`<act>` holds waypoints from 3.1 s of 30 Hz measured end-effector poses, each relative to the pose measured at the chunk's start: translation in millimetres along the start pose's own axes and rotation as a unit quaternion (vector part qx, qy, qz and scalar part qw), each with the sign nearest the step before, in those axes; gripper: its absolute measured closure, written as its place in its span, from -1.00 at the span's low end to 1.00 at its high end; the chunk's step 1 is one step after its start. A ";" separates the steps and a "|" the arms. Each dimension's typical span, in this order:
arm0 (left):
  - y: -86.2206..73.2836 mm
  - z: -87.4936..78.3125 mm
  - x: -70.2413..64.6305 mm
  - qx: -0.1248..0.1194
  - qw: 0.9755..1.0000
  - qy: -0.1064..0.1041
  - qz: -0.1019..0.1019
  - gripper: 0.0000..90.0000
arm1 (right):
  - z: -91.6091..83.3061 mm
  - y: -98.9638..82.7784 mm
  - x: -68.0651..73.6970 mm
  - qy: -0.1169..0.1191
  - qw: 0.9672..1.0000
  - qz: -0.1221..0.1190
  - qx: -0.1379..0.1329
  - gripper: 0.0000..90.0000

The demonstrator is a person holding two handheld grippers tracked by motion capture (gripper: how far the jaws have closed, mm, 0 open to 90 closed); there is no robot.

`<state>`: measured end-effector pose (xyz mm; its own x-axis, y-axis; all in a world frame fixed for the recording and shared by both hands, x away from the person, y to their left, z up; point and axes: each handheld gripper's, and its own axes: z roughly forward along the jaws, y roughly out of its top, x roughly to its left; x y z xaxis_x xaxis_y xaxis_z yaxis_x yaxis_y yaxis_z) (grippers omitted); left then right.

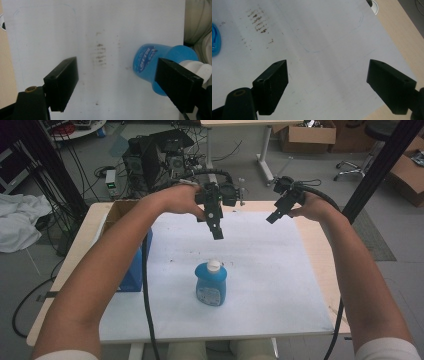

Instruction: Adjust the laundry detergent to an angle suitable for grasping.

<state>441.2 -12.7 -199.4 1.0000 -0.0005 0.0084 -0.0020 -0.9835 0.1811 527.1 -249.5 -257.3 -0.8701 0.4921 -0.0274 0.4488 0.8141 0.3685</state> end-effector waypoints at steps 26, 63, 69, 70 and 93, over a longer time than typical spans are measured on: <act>-2.7 -6.9 -7.8 -0.010 1.000 0.012 -0.012 -0.56 | -20.7 -18.3 26.9 -0.005 1.000 -0.001 -0.016 -0.62; -7.4 -8.6 -6.5 -0.018 1.000 0.016 -0.017 -0.56 | -26.9 -32.1 47.8 -0.001 1.000 -0.019 -0.017 -0.62; -8.2 -8.9 -5.4 -0.019 0.999 0.018 -0.018 -0.56 | -27.9 -37.9 66.9 0.003 0.999 -0.029 -0.023 -0.62; -8.1 -8.6 -5.4 -0.019 0.999 0.019 -0.019 -0.56 | -28.1 -39.6 71.2 0.005 0.999 -0.031 -0.024 -0.62; -11.2 -3.9 -1.1 -0.022 0.999 0.019 -0.022 -0.56 | -21.8 -57.9 151.7 0.047 0.992 -0.056 -0.100 -0.64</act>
<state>440.1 -1.0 -197.6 0.9981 0.0500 0.0369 0.0405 -0.9737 0.2243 364.6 -228.7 -262.6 -0.9316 0.3635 0.0048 0.3073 0.7803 0.5447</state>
